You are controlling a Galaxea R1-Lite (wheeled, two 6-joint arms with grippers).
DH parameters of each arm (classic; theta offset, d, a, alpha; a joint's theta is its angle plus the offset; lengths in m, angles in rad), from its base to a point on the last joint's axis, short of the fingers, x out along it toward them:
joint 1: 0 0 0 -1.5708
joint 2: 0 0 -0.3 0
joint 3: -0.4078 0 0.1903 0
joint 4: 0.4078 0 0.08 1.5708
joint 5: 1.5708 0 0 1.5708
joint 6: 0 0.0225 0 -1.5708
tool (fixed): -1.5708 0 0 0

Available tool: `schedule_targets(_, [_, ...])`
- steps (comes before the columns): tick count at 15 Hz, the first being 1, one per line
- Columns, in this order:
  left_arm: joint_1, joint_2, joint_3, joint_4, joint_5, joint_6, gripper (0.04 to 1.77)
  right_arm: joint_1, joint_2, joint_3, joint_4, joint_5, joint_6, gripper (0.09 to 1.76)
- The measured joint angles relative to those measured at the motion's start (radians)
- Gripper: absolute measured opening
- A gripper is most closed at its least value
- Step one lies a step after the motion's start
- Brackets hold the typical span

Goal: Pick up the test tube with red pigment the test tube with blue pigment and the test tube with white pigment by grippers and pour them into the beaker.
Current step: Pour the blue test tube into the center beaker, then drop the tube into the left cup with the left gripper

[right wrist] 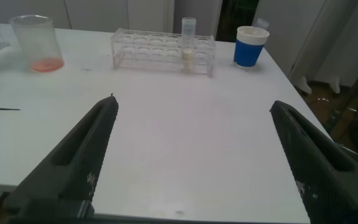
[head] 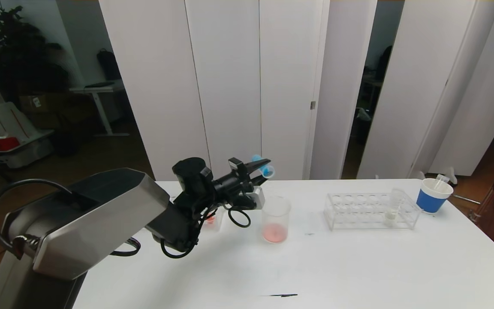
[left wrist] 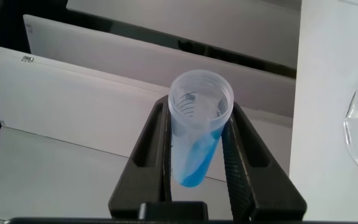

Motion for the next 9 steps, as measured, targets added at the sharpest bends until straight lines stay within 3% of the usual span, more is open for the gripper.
schedule_targets(9, [0.006,0.021,-0.044,-0.005,0.002,0.04,0.57,0.0,0.0,0.0,0.0,0.0,0.0,1.75])
